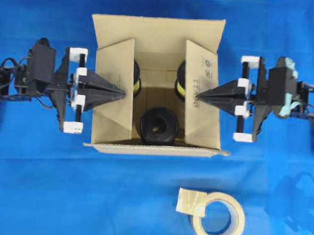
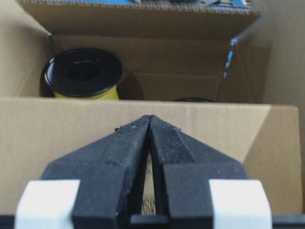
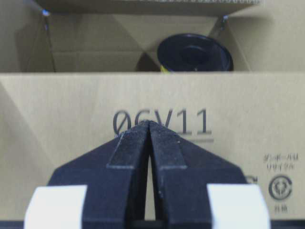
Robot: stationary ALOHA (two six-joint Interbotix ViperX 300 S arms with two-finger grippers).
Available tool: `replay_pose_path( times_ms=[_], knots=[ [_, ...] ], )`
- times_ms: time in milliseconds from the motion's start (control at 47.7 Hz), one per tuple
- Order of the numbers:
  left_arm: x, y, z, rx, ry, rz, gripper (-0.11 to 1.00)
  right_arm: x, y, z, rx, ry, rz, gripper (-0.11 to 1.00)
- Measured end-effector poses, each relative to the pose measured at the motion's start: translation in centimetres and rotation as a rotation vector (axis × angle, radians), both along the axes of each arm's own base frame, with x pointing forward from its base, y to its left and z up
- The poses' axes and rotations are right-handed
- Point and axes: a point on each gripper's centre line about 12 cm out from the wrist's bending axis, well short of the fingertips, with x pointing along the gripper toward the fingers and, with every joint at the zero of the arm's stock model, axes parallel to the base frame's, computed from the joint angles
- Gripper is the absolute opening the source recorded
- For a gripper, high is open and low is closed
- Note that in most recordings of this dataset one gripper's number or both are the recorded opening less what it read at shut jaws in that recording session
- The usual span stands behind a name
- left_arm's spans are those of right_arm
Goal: Close the cardboard box.
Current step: 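Push the left and right side flaps inward with both grippers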
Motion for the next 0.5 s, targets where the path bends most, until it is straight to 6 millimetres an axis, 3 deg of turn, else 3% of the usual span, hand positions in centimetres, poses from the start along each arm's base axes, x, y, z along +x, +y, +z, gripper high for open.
replay_pose_path(
  times_ms=[293, 503],
  knots=[
    [0.6, 0.3, 0.1, 0.001, 0.006, 0.009, 0.00, 0.6, 0.0, 0.1, -0.001, 0.000, 0.001, 0.00],
    [1.5, 0.6, -1.2, -0.004, 0.052, 0.016, 0.00, 1.1, 0.0, -1.5, 0.006, 0.078, 0.003, 0.00]
  ],
)
